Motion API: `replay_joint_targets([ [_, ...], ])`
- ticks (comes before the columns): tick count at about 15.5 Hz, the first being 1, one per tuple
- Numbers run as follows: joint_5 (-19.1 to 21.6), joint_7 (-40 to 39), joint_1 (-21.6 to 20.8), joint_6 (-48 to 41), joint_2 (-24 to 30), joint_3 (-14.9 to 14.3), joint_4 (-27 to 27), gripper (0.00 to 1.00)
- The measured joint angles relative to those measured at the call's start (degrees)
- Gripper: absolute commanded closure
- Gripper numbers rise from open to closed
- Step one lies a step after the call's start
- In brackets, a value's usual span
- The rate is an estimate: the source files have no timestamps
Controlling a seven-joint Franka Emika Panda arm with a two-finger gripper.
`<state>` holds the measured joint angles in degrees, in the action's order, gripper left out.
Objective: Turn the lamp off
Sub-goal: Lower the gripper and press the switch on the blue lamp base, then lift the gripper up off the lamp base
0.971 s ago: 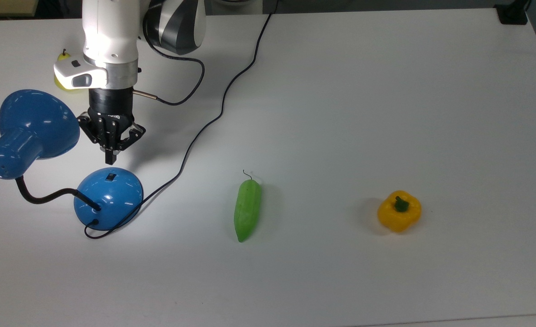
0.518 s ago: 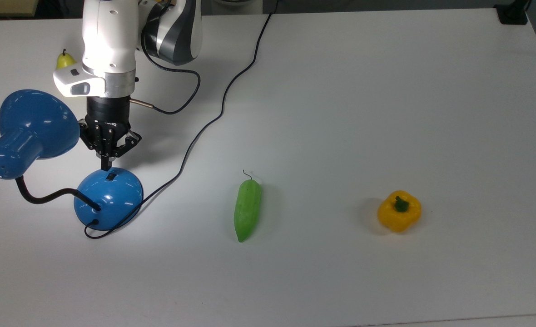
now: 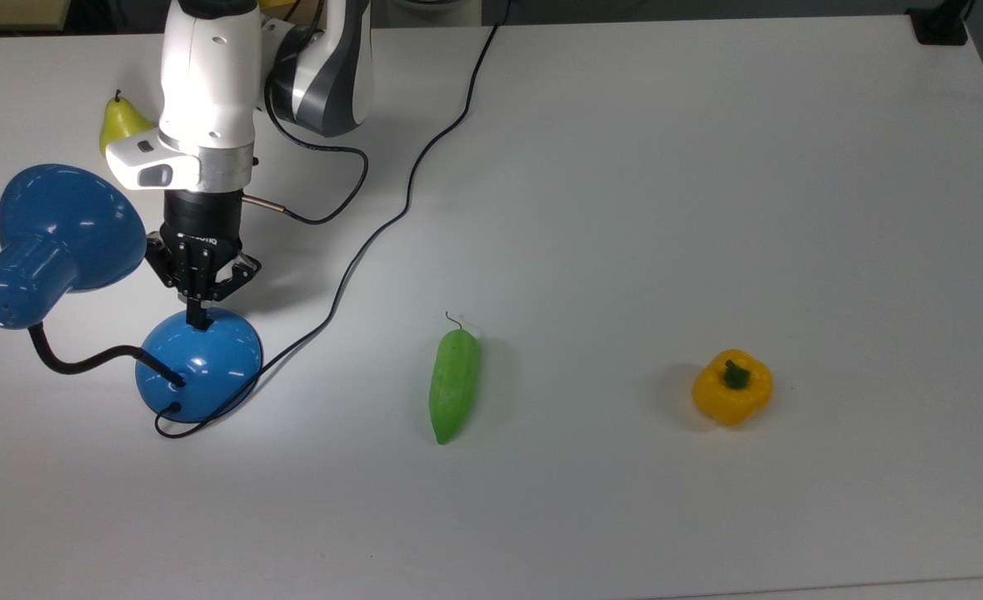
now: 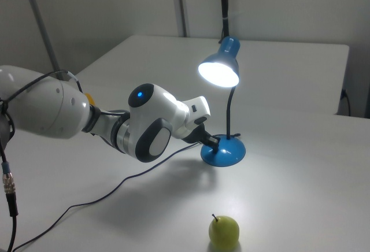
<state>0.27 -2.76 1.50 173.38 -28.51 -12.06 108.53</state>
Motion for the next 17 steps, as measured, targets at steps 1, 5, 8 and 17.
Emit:
replay_joint_targets([
  [1,0.00,0.00,0.00,0.39,-0.08,0.00,0.00,1.00],
  [5,0.00,0.00,0.00,0.83,-0.33,0.00,-0.01,1.00],
  [8,0.00,0.00,0.00,0.87,-0.61,0.00,-0.03,1.00],
  [17,-0.01,-0.12,0.00,0.89,-0.69,0.00,-0.11,1.00],
])
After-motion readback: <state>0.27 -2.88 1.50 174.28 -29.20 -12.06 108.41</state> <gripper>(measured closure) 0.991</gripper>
